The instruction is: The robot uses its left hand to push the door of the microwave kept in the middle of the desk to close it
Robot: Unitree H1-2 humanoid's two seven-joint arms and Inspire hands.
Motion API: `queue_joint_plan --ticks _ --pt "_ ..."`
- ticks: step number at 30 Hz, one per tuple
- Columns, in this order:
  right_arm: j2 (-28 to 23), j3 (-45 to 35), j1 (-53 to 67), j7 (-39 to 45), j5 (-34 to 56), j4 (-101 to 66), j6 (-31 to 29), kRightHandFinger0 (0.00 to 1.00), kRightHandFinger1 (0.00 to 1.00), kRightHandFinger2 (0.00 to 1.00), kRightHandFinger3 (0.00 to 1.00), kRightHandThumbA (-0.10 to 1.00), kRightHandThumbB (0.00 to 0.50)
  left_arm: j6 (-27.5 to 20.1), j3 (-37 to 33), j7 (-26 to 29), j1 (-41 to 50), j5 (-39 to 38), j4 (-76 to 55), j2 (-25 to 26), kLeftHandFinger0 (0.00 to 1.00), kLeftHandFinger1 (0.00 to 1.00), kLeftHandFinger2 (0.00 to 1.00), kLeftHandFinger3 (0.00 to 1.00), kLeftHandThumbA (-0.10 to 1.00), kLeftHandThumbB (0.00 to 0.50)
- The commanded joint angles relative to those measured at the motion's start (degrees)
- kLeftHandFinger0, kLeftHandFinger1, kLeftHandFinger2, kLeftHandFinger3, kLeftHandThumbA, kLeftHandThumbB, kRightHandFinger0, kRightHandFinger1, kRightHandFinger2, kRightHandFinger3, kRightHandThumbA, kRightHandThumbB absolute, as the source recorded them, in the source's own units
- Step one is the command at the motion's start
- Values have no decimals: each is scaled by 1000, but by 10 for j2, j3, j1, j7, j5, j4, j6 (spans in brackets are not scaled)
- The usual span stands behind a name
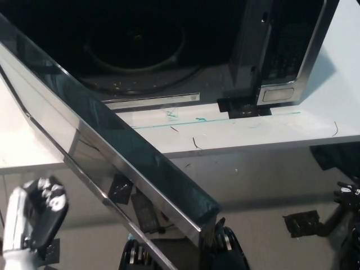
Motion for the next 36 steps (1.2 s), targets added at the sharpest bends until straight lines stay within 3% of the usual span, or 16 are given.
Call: queue_joint_plan --ticks 1,3,6,10,14,15,16,20,22,25,29,32,36 --pt "-7 5 -2 -3 1 -7 -23 375 373 465 726 -81 36 5 -29 -44 -52 35 -49 24 0 37 132 254 -100 6" --pt "-7 8 1 -1 0 -5 -27 373 369 460 718 -90 39 4 -38 -47 -66 46 -50 30 0 13 105 228 -100 14" --pt "-4 5 5 -3 6 -12 -20 296 301 405 661 -99 65 -5 -55 -64 -111 53 -48 42 0 3 107 226 -100 21" --pt "-5 12 4 -4 -1 -12 -20 279 283 389 647 -95 53 -22 -68 -75 -170 53 -21 45 0 0 65 193 -100 63" --pt "-3 12 1 -1 5 -9 -24 252 252 365 649 -100 56 -12 -84 -82 -203 71 4 43 0 0 0 163 -100 60" --pt "-2 14 2 -2 2 -9 -26 251 251 360 636 -99 59 -25 -86 -83 -209 74 18 45 0 0 0 156 -100 57" --pt "-3 17 3 2 0 -10 -30 323 317 417 638 -100 50 -35 -89 -86 -215 77 36 49 0 0 0 177 -100 54" --pt "-2 16 -1 1 3 0 -30 263 266 384 633 -100 65 -75 -91 -80 -239 97 105 48 0 0 0 178 -100 61" --pt "-2 19 1 2 2 -8 -24 278 275 386 659 -100 64 -131 -93 -67 -276 123 191 52 0 0 43 195 -100 59" --pt "0 16 3 5 7 -13 -22 262 270 397 677 -100 45 -151 -95 -67 -330 142 275 63 0 19 91 275 -100 29" --pt "-2 17 4 4 6 -7 -19 303 302 418 676 -100 58 -192 -95 -50 -374 167 345 70 0 9 105 305 -100 20" --pt "-2 18 7 0 2 -12 -12 260 281 414 674 -86 64 -200 -93 -35 -415 186 407 72 0 20 138 342 -100 15" --pt "1 20 13 1 2 -15 -18 364 355 467 688 -100 56 -250 -88 -15 -474 196 517 83 17 32 141 339 -100 11"
